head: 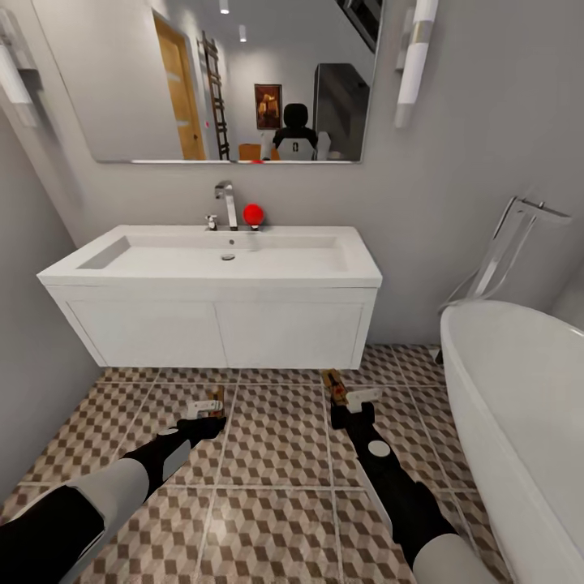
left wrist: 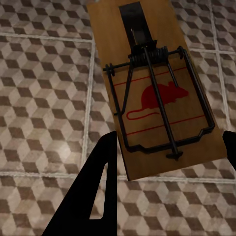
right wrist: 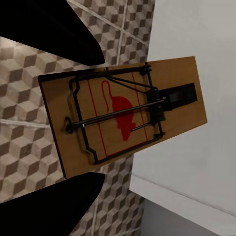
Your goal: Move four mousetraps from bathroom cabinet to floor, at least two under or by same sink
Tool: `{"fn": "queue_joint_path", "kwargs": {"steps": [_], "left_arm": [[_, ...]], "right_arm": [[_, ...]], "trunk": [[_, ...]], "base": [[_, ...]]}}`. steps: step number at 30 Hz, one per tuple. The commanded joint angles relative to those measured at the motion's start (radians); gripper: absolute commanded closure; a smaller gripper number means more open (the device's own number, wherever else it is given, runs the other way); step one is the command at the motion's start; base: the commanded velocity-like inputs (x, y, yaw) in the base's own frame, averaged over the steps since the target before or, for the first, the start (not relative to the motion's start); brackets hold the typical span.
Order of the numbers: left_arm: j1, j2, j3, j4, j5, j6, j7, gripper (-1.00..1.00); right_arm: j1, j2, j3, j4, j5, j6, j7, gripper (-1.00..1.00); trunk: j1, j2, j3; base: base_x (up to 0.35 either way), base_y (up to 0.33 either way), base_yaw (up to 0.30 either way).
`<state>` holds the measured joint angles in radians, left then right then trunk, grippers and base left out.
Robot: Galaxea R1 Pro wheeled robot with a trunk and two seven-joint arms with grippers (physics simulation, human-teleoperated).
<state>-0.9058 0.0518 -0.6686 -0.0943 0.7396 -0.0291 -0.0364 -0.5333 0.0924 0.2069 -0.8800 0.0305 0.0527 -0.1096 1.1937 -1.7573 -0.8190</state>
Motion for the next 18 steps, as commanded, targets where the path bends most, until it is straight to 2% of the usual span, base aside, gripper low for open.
{"fn": "queue_joint_path", "kwargs": {"steps": [1, 18], "left_arm": [[-0.001, 0.0, -0.008, 0.001, 0.009, -0.003, -0.004, 1.0], [-0.001, 0.0, -0.008, -0.002, 0.008, -0.003, -0.005, 1.0]], "right_arm": [[0.0, 0.0, 0.003, -0.003, 0.003, 0.005, -0.007, 1.0], [0.0, 0.0, 0.003, -0.007, 0.003, 0.005, -0.007, 1.0]], "trunk": [[0.004, -0.008, -0.006], [0.069, -0.127, -0.086]], "base": [[0.0, 0.0, 0.0], [0.0, 0.0, 0.0]]}}
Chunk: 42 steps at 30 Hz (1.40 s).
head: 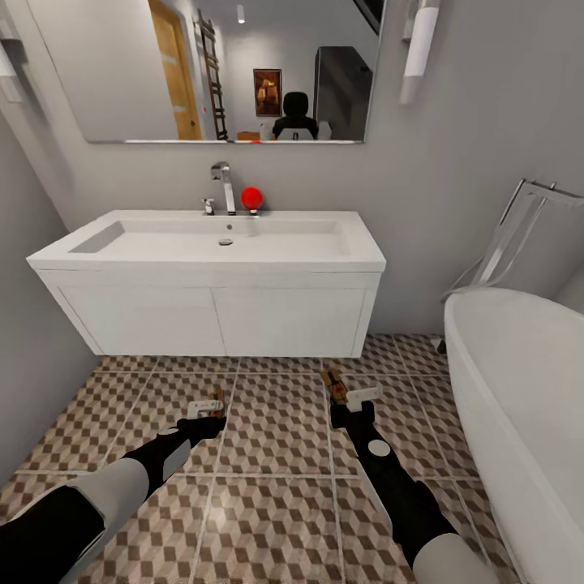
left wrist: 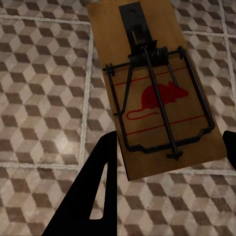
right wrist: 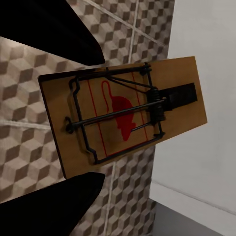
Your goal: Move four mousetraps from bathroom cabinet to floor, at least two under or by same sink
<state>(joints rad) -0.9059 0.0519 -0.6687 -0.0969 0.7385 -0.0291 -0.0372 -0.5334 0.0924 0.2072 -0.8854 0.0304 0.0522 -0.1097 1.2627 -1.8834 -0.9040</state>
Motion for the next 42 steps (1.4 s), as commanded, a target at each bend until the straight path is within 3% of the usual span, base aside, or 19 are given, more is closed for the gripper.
{"fn": "queue_joint_path", "kwargs": {"steps": [1, 21, 31, 42], "left_arm": [[-0.001, 0.0, -0.008, 0.001, 0.009, -0.003, -0.004, 1.0], [-0.001, 0.0, -0.008, -0.003, 0.009, -0.003, -0.003, 1.0], [-0.001, 0.004, -0.007, -0.098, 0.009, 0.012, 0.005, 1.0], [-0.001, 0.001, -0.006, -0.191, 0.007, 0.141, 0.01, 1.0]], "right_arm": [[0.0, 0.0, 0.003, -0.001, 0.003, 0.005, -0.007, 1.0], [0.0, 0.0, 0.004, -0.001, 0.003, 0.005, -0.007, 1.0], [-0.001, 0.0, 0.004, -0.001, 0.005, 0.005, -0.007, 1.0], [0.0, 0.0, 0.004, -0.001, 0.005, 0.005, -0.007, 1.0]], "trunk": [[0.004, -0.008, -0.006], [0.08, -0.148, -0.1], [0.119, -0.218, -0.147], [0.161, -0.295, -0.199]], "base": [[0.0, 0.0, 0.0], [0.0, 0.0, 0.0], [0.0, 0.0, 0.0], [0.0, 0.0, 0.0]]}}
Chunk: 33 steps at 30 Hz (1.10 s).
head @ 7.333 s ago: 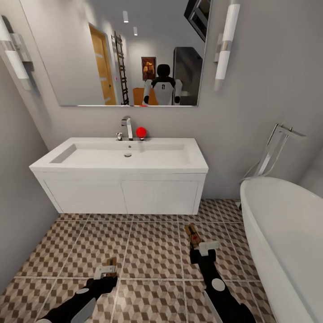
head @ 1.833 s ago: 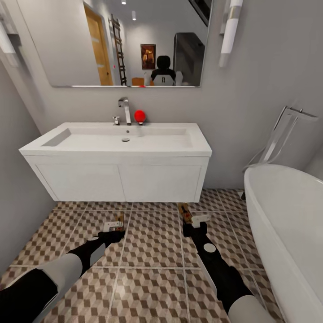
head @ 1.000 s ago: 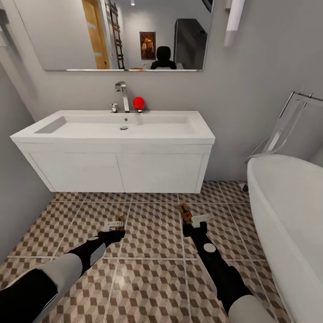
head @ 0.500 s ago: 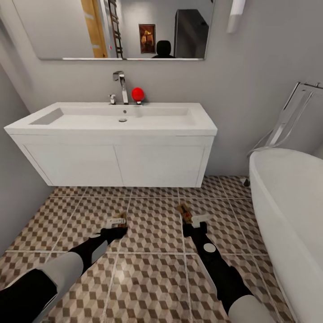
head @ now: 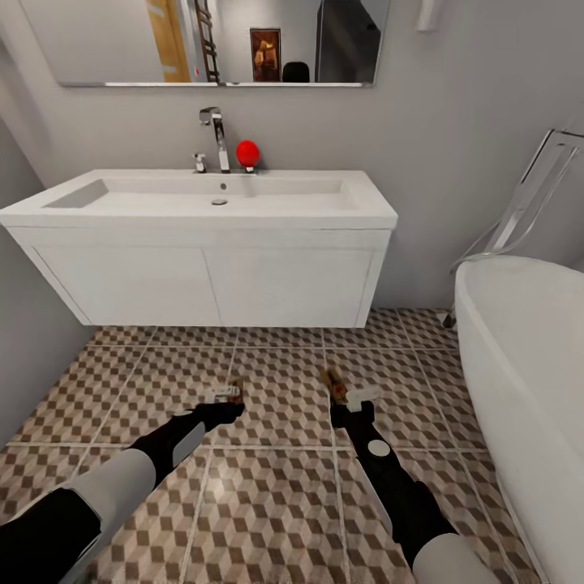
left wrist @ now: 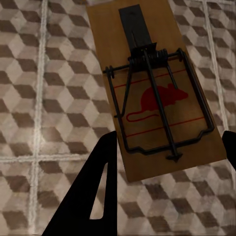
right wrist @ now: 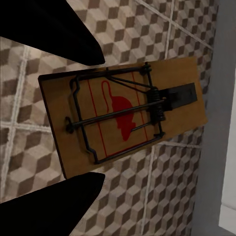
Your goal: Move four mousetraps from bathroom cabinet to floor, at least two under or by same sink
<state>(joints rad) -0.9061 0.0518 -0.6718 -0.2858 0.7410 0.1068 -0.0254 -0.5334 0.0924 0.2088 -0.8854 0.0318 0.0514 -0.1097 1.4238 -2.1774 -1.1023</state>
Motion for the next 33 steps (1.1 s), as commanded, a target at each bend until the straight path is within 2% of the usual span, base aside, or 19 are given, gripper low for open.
{"fn": "queue_joint_path", "kwargs": {"steps": [1, 33], "left_arm": [[0.0, 0.001, -0.002, -0.005, 0.005, 0.009, -0.002, 1.0], [0.0, 0.005, -0.003, -0.018, 0.004, 0.025, 0.001, 1.0]], "right_arm": [[0.0, 0.0, 0.003, -0.001, 0.003, 0.005, -0.007, 1.0], [-0.001, 0.001, 0.006, -0.024, 0.003, 0.005, -0.008, 1.0]], "trunk": [[0.004, -0.008, -0.006], [0.126, -0.232, -0.157]], "base": [[0.0, 0.0, 0.0], [0.0, 0.0, 0.0]]}}
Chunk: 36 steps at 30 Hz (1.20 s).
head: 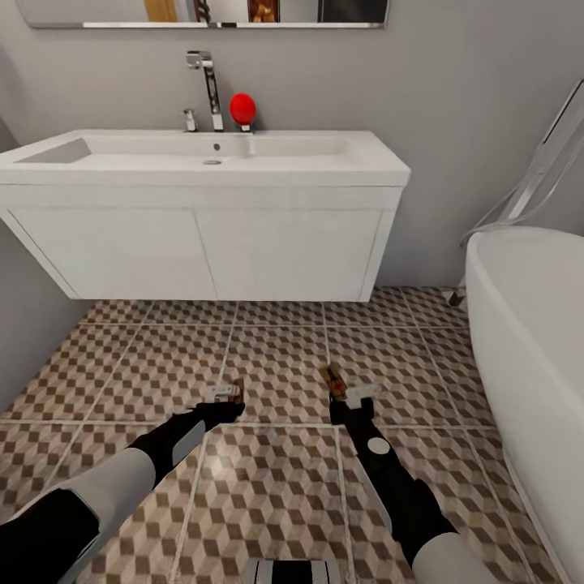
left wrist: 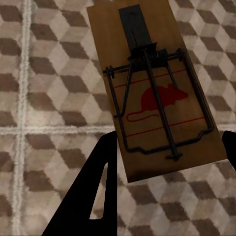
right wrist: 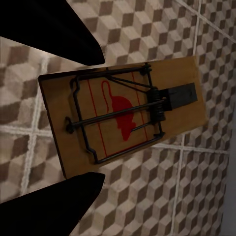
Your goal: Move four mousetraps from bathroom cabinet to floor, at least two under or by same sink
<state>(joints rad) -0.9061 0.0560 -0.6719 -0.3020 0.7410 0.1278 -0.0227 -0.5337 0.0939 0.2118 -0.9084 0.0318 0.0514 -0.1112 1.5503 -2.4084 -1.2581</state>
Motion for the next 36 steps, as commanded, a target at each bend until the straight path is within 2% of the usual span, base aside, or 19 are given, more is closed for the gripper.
{"fn": "queue_joint_path", "kwargs": {"steps": [1, 13, 22, 30, 36], "left_arm": [[0.0, 0.001, -0.003, -0.002, 0.004, 0.004, -0.002, 1.0], [0.0, 0.001, -0.003, -0.001, 0.004, 0.004, -0.002, 1.0], [0.0, 0.001, -0.003, -0.002, 0.004, 0.004, -0.002, 1.0], [0.0, 0.0, -0.005, -0.002, 0.004, 0.004, -0.002, 1.0], [0.0, -0.002, -0.005, -0.002, 0.004, 0.003, -0.002, 1.0]], "right_arm": [[0.0, 0.0, 0.003, -0.001, 0.003, 0.005, -0.007, 1.0], [0.0, 0.0, 0.001, -0.001, 0.003, 0.006, -0.007, 1.0], [0.0, -0.003, -0.002, -0.002, 0.005, 0.006, -0.007, 1.0], [0.0, -0.034, -0.004, -0.031, 0.004, 0.008, -0.006, 1.0], [0.0, -0.036, -0.003, -0.044, 0.004, 0.01, -0.005, 1.0]], "trunk": [[0.004, -0.008, -0.006], [0.05, -0.092, -0.062], [0.054, -0.094, -0.111], [0.057, -0.096, -0.155], [0.06, -0.097, -0.188]], "base": [[0.0, 0.0, 0.0], [0.0, 0.0, 0.0], [0.0, 0.0, 0.0], [0.0, 0.0, 0.0], [0.0, 0.0, 0.0]]}}
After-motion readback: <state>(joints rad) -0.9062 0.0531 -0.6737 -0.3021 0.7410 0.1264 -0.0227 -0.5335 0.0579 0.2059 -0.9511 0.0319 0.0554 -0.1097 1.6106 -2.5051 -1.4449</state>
